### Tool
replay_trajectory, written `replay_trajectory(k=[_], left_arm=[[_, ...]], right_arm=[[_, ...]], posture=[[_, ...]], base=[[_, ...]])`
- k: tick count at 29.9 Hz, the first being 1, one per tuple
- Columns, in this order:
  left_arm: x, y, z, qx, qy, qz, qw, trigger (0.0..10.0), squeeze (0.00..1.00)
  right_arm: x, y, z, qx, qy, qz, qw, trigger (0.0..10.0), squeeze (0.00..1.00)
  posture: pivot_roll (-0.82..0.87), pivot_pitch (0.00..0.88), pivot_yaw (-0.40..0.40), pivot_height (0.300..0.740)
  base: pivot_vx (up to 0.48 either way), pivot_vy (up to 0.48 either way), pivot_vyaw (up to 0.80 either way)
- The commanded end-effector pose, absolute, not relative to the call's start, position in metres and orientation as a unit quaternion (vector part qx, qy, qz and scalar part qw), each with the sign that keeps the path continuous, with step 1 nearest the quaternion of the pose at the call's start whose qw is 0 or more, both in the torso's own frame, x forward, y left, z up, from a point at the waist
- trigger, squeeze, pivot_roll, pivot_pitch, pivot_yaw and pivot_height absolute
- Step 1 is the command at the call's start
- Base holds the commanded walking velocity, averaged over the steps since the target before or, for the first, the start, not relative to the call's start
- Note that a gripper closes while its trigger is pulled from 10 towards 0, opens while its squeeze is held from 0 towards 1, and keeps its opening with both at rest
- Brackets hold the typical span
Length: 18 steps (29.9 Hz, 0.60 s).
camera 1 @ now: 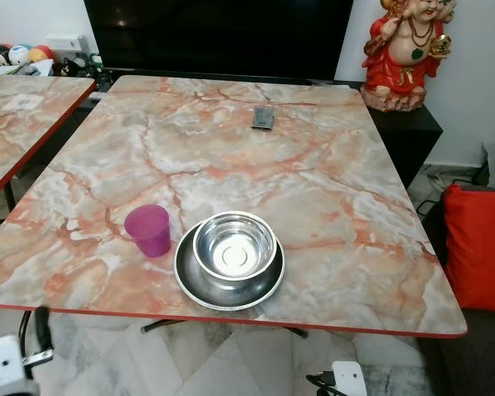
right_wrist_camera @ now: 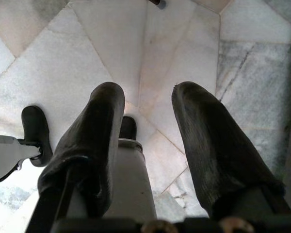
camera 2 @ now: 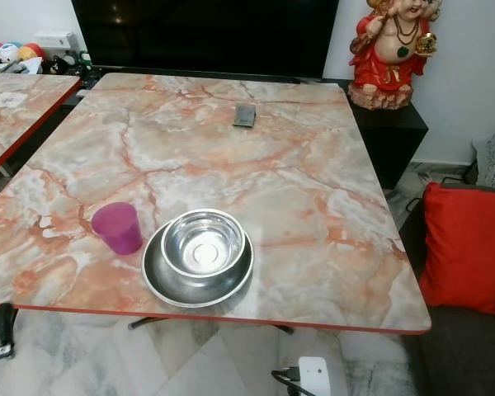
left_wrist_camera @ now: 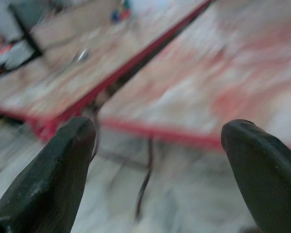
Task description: Setting the table
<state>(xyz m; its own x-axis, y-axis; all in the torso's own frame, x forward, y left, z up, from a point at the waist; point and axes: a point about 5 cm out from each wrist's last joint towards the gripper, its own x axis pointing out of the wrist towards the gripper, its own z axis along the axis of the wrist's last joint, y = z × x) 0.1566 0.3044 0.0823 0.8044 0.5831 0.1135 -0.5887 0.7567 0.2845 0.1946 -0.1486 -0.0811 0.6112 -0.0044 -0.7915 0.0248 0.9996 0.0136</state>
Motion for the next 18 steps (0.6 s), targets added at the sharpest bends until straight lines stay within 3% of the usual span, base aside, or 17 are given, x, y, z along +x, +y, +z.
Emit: replay_trajectory(k=[1,4,9,11,18], left_arm=[[0.141,0.321,0.066,0.172,0.048,0.358,0.917,10.0,0.0],[0.137,0.326,0.05,0.162,0.089,0.367,0.912,10.0,0.0],[0.14,0.315,0.01,0.144,0.185,0.296,0.926,10.0,0.0],[0.144,0.3,-0.015,0.125,0.248,0.229,0.933,10.0,0.0],[0.162,0.265,-0.054,0.06,0.342,0.128,0.929,10.0,0.0]], right_arm=[[0.189,-0.149,-0.084,0.013,0.449,-0.011,0.893,10.0,0.0],[0.189,-0.149,-0.084,0.013,0.45,-0.012,0.893,10.0,0.0],[0.189,-0.148,-0.084,0.013,0.451,-0.011,0.892,10.0,0.0],[0.189,-0.148,-0.084,0.013,0.451,-0.011,0.892,10.0,0.0],[0.189,-0.148,-0.084,0.013,0.451,-0.014,0.892,10.0,0.0]], posture=[[0.07,0.102,-0.027,0.74],[0.08,0.104,-0.026,0.74],[0.07,0.109,-0.026,0.74],[0.07,0.107,-0.023,0.74],[0.06,0.108,-0.028,0.74]], base=[[0.0,0.0,0.0],[0.0,0.0,0.0],[0.0,0.0,0.0],[0.0,0.0,0.0],[0.0,0.0,0.0]])
